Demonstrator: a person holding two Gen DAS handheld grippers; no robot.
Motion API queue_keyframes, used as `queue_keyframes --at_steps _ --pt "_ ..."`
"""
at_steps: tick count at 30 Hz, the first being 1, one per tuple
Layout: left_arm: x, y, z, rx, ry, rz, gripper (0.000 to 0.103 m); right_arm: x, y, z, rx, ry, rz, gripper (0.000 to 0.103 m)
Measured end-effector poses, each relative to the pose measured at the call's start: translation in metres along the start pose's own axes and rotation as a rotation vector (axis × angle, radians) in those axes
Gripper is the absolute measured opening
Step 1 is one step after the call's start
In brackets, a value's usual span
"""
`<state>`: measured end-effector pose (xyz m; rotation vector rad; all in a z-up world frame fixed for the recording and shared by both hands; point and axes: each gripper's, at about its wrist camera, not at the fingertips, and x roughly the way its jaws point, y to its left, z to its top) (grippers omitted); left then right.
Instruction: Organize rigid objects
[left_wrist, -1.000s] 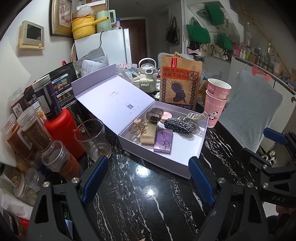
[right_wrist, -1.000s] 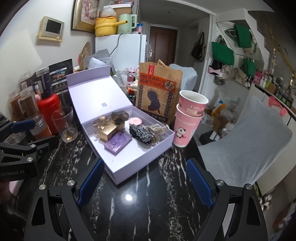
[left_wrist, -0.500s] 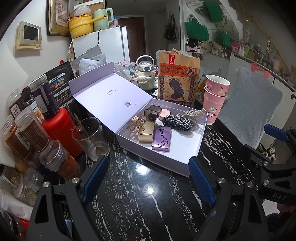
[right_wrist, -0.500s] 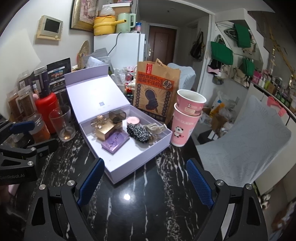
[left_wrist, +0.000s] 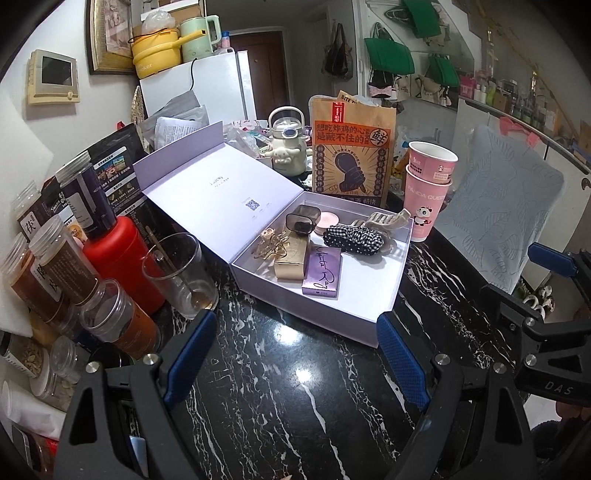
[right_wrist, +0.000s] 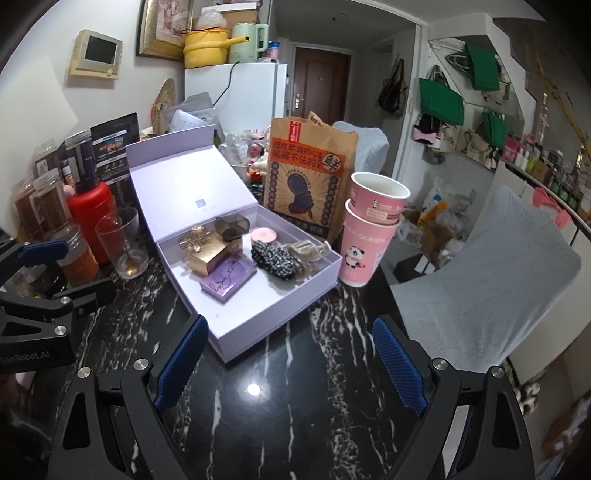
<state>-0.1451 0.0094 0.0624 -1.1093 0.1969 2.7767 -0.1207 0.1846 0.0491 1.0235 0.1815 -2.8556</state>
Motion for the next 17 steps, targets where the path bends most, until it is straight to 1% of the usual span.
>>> queue_keyframes --at_steps 7,13,17 --pt "0.002 -0.005 0.0 0.015 0.006 0.012 0.089 0.0 -0.006 -0.002 0.018 0.002 -0.003 0.092" --pt "0.006 -0.008 0.0 0.025 0.017 -0.001 0.089 0.001 -0.008 -0.003 0.018 0.004 -0.006 0.092" --pt "0.011 -0.008 -0.001 0.023 0.023 0.008 0.089 0.005 -0.008 -0.004 0.02 0.013 -0.003 0.092"
